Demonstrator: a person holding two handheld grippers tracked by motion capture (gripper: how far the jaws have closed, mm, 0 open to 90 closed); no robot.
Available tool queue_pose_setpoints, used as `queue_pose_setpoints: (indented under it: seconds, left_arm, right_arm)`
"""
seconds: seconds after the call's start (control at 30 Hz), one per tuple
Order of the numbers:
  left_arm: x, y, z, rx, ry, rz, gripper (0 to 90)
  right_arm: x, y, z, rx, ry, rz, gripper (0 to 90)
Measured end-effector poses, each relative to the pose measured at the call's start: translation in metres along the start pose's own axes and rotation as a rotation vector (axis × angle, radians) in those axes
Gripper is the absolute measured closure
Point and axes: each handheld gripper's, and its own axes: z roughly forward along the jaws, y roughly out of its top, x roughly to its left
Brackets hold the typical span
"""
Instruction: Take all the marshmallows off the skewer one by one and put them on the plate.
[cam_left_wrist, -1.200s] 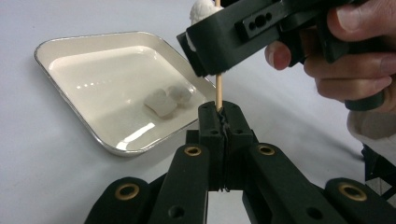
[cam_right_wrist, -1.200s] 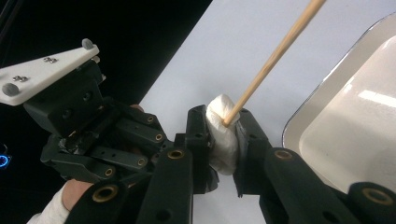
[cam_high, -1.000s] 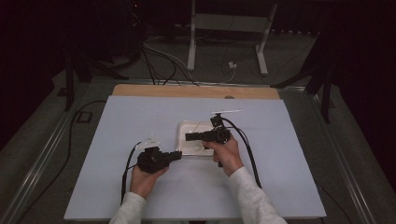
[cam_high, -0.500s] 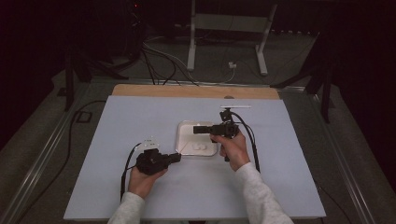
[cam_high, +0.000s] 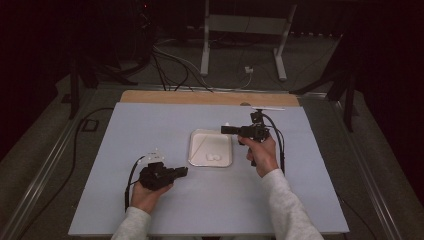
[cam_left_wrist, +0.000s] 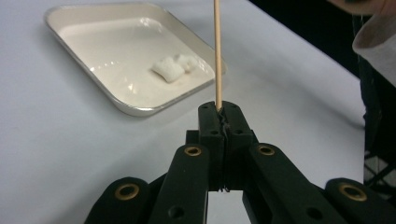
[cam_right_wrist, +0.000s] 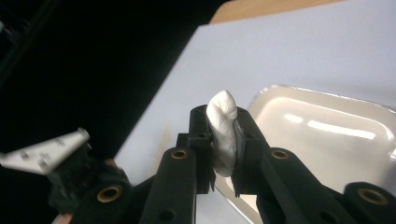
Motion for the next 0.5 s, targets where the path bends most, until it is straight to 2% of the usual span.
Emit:
queue_pose_setpoints:
  seconds: [0.07,0.33,0.5]
  left_arm:
    - [0.000,0.000,0.000,-0.003,0.005,-0.003,90.0]
    - [0.000,0.001,0.002,-0.012,0.021,-0.012,90.0]
    - [0.000,0.002,0.000,-0.031,0.043,-0.028,90.0]
  right_arm:
    - [0.000,-0.001,-0.001,0.012,-0.021,-0.023,80.7]
    - [0.002,-0.004,0.011,0.039,-0.043,-0.056,79.6]
    - [-0.001,-0.008,0.017,0.054,-0.098,-0.085,78.4]
